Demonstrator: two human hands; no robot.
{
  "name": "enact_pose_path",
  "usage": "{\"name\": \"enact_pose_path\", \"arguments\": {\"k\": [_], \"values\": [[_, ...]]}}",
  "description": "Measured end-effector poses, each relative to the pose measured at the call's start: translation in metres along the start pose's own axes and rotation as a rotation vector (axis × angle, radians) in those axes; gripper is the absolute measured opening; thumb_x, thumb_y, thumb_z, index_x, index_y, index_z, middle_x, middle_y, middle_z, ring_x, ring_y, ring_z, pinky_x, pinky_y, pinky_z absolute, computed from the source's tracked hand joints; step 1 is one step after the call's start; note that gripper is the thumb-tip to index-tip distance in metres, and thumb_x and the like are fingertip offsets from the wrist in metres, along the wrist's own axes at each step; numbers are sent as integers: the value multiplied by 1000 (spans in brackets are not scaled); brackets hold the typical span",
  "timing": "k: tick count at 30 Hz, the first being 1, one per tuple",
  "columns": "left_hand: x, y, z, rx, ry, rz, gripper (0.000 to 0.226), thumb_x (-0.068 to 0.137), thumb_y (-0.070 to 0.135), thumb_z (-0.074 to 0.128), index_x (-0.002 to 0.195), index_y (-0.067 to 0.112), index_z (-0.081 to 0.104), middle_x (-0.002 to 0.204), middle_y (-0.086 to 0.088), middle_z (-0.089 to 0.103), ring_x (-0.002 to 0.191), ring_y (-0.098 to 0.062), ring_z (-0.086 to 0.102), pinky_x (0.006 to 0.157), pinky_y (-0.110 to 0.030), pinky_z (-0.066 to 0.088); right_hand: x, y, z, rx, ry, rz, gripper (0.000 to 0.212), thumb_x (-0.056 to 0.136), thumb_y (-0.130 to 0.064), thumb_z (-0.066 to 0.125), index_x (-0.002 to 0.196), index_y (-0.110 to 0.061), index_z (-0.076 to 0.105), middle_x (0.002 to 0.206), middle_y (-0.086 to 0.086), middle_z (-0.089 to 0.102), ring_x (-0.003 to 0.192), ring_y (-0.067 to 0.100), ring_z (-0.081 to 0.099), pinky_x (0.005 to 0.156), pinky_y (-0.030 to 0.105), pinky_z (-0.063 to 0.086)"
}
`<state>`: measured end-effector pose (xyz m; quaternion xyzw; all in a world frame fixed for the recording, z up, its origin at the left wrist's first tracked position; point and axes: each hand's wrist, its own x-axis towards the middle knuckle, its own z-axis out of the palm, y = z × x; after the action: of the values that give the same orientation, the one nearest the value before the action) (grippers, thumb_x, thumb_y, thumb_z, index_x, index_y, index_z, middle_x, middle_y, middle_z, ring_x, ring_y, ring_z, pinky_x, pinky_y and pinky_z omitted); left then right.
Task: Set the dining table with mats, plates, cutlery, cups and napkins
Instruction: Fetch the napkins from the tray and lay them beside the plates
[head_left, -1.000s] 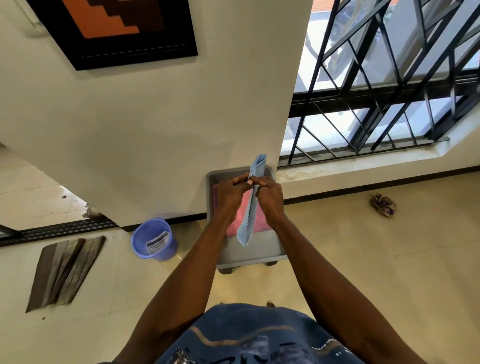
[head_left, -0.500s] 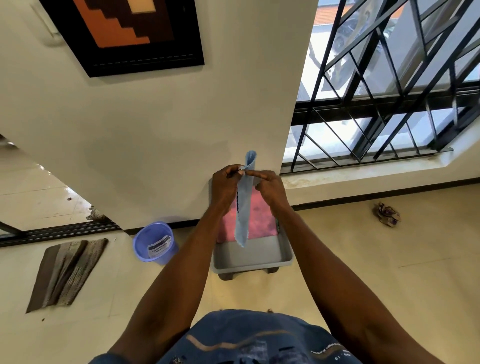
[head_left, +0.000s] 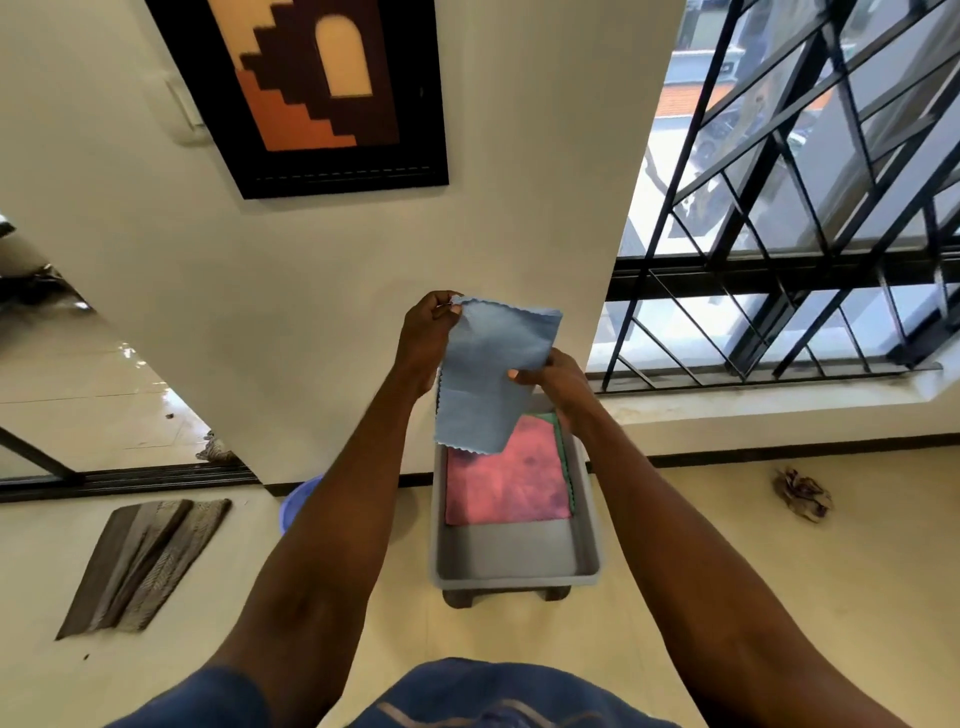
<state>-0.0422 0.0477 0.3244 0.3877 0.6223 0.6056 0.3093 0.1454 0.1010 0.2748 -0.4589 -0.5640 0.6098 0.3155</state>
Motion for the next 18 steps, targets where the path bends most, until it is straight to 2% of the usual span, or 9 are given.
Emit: {"name": "enact_pose_path", "arguments": {"k": [4, 9, 12, 15, 17, 18], "values": [[16, 14, -11, -58, 10, -34, 14, 97, 13, 57, 109, 14, 64, 104, 0, 66, 90, -11, 59, 80, -23, 48, 2, -13, 3, 7, -124, -43, 38, 70, -4, 81, 105, -11, 71, 100, 0, 75, 95, 21, 69, 86, 39, 55], [31, 34, -18, -127, 41, -100, 11, 97, 14, 56, 104, 17, 65, 97, -1, 66, 80, -13, 59, 67, -22, 49, 7, -21, 12, 59, -212, -59, 50, 68, -8, 84, 114, -8, 67, 112, 10, 72, 104, 30, 68, 94, 47, 54], [45, 51, -23, -130, 57, -133, 9, 97, 15, 58, 104, 14, 64, 91, -2, 67, 74, -15, 61, 65, -24, 51, 12, -29, 18, 145, -197, -62, 51, 66, -14, 82, 114, -8, 67, 112, 14, 72, 97, 30, 69, 89, 45, 55], [49, 46, -36, -162, -107, -233, 33, 94, 36, 63, 115, 11, 66, 102, -8, 71, 89, -24, 67, 80, -35, 53, 17, -35, 19, 201, -180, -72, 42, 73, -12, 79, 113, -9, 67, 111, 12, 72, 96, 30, 69, 87, 44, 56], [36, 25, -41, -104, -257, -367, 47, 90, 56, 59, 115, 18, 68, 105, -7, 73, 93, -23, 69, 81, -37, 53, 22, -32, 17, 234, -173, -55, 33, 80, -6, 75, 112, -9, 67, 109, 12, 72, 95, 29, 69, 88, 43, 55], [27, 8, -41, -79, -321, -425, 46, 90, 59, 56, 112, 20, 69, 102, -6, 73, 90, -21, 70, 78, -35, 53, 24, -27, 16, 240, -162, -40, 30, 81, -5, 74, 111, -8, 67, 109, 13, 72, 95, 29, 69, 88, 44, 54]]}}
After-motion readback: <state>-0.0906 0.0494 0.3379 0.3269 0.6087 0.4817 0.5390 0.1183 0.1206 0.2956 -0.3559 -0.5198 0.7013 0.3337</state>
